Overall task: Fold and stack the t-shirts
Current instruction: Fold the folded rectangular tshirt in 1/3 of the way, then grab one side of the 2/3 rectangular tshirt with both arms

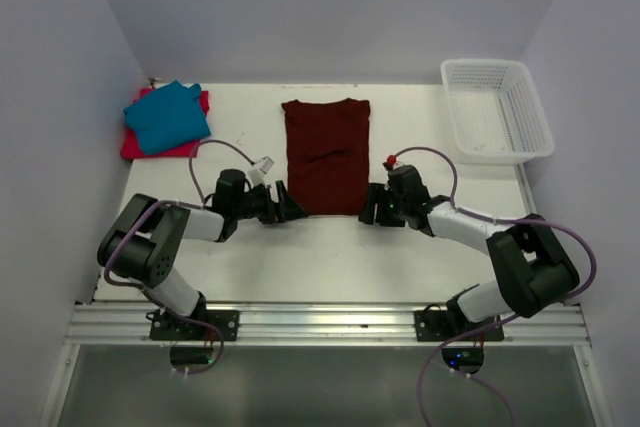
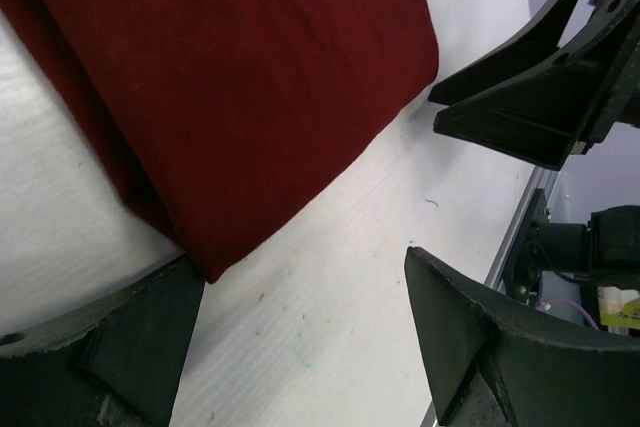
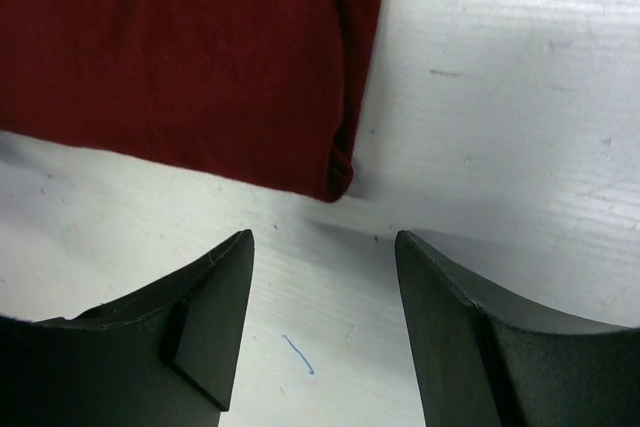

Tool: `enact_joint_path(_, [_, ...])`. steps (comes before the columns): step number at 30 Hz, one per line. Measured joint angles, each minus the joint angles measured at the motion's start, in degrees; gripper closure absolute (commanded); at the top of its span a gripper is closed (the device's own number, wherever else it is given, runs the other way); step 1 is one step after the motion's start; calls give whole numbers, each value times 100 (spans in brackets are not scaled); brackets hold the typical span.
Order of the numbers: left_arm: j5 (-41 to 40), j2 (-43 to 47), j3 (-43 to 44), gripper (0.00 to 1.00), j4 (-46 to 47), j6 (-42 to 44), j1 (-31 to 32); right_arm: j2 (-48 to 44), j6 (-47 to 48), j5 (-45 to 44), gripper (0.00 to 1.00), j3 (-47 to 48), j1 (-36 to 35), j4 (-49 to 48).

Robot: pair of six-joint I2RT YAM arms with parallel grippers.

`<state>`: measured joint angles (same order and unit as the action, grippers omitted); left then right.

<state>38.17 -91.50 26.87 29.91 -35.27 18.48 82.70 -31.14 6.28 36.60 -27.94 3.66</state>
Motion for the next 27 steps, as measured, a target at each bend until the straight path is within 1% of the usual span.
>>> enact_joint_path(5, [273, -511, 0, 14, 890, -341, -42, 221, -131, 35, 37, -2, 90, -527])
enact_joint_path(8, [452, -817, 2, 16, 1414, -525, -79, 417, -256, 125, 37, -4, 149, -968])
enact_joint_path(11, [586, -1084, 2, 21, 1864, -695, -103, 605, -372, 234, 44, -4, 179, -1355])
enact_joint_path(12, [619, -1165, 0, 25, 1989, -739, -111, 695, -409, 271, 53, -4, 190, -1519])
enact_joint_path(13, [656, -1248, 0, 27, 2118, -787, -120, 756, -444, 295, 58, -4, 199, -1624])
enact_joint_path(14, [671, -1314, -4, 32, 2218, -824, -125, 826, -485, 339, 70, -9, 205, -1714])
enact_joint_path(16, [684, -1438, -15, 41, 2387, -892, -131, 962, -551, 393, 83, -15, 214, -1840])
enact_joint_path(17, [686, -1497, -22, 51, 2452, -918, -138, 1019, -588, 426, 96, -20, 214, -1921])
enact_joint_path(18, [691, -1565, -26, 57, 2520, -957, -149, 1060, -608, 442, 100, -24, 212, -1976])
enact_joint_path(19, [688, -1641, -37, 63, 2566, -1001, -153, 1080, -649, 485, 100, -33, 214, -2017])
enact_joint_path(20, [717, -1725, -50, 75, 2621, -1043, -164, 1080, -678, 505, 100, -44, 219, -2035])
enact_joint_path(22, [743, -1851, -81, 90, 2671, -1115, -170, 1071, -697, 527, 100, -72, 223, -2065])
enact_joint_path(23, [774, -1893, -105, 100, 2682, -1147, -170, 1051, -695, 529, 100, -85, 223, -2057])
enact_joint_path(27, [844, -1862, -232, 100, 2752, -1217, -170, 664, -634, 518, 100, -256, 219, -1746])
